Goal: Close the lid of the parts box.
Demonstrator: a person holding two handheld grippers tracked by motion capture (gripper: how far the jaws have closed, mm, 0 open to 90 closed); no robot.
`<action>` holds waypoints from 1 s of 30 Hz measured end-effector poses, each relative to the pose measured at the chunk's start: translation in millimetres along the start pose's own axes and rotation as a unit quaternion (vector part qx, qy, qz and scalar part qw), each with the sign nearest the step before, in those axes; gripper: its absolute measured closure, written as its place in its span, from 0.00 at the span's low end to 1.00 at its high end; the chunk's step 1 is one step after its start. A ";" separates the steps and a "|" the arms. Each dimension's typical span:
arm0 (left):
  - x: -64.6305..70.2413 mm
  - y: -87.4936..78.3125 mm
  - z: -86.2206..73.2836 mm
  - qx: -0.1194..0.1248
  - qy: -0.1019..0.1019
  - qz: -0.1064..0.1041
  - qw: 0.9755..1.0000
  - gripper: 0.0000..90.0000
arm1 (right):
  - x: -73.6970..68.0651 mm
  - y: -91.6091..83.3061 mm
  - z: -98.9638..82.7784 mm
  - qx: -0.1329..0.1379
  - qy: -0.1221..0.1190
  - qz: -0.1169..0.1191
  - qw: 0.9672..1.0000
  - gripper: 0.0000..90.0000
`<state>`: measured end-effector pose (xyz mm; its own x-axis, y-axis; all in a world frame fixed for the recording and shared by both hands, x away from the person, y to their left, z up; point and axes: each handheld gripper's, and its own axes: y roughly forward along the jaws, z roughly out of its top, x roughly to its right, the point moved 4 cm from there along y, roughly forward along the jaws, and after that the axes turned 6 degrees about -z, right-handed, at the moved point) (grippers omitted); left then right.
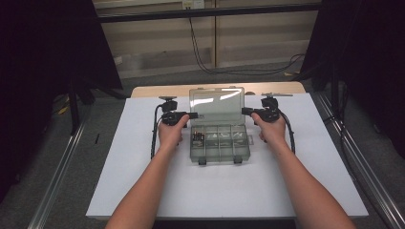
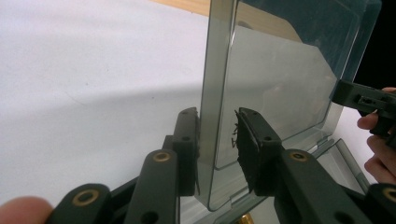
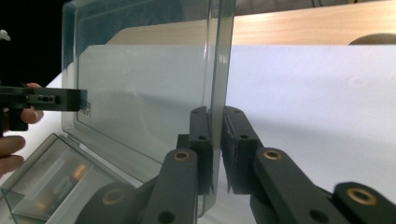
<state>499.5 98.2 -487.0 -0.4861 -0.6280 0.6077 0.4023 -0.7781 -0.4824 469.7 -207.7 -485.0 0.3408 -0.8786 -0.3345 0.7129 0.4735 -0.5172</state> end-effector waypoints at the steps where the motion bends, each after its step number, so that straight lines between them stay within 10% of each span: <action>1: 0.7 -0.7 0.4 0.002 0.002 -0.002 1.000 0.77 | -1.4 -1.2 0.0 0.004 -0.007 -0.002 1.000 0.94; 10: 6.3 -16.5 16.7 0.051 0.011 0.003 0.999 0.87 | -4.2 -5.3 -2.1 0.029 -0.039 0.000 0.999 0.95; 18: 16.1 -16.7 16.0 0.034 0.099 0.070 0.992 0.95 | -7.0 -5.2 -1.9 0.030 -0.047 -0.012 0.998 0.93; 21: 19.1 -17.2 14.8 0.036 0.110 0.079 0.990 0.95 | -9.5 -2.8 2.4 0.021 -0.058 -0.021 0.998 0.78; 30: 21.6 -19.3 12.9 0.041 0.127 0.082 0.988 0.96 | -12.4 -9.3 41.4 0.036 -0.032 -0.036 0.998 0.79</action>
<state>491.3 99.7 -456.4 -0.5836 -0.7357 0.3437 0.5484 -0.6692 -0.5014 484.3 -203.8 -443.4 0.3229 -0.9138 -0.2462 0.7782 0.4044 -0.4804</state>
